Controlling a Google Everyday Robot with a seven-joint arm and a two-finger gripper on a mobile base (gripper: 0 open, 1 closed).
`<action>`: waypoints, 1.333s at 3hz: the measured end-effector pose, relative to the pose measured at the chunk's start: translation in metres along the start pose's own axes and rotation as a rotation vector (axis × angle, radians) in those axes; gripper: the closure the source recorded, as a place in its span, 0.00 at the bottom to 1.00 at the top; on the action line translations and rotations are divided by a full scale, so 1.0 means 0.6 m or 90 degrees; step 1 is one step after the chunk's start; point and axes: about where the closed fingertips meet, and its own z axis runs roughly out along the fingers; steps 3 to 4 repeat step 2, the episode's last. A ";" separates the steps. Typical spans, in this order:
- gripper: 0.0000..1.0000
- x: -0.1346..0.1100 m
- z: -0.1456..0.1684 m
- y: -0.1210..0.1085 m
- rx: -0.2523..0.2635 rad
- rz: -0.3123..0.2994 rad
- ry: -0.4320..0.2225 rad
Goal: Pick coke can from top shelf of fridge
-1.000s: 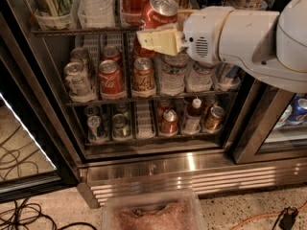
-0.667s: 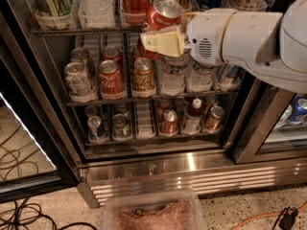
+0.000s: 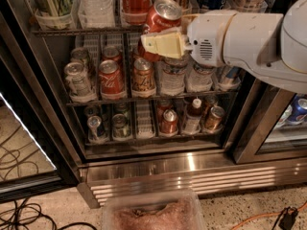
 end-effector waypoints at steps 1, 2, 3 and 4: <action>1.00 0.004 -0.002 0.020 -0.025 0.009 -0.027; 1.00 -0.010 -0.003 0.030 -0.028 -0.002 -0.041; 1.00 -0.010 -0.003 0.030 -0.028 -0.002 -0.041; 1.00 -0.010 -0.003 0.030 -0.028 -0.002 -0.041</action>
Offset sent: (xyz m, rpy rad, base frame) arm -0.0076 0.0049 -0.0031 0.0338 -0.0052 0.0318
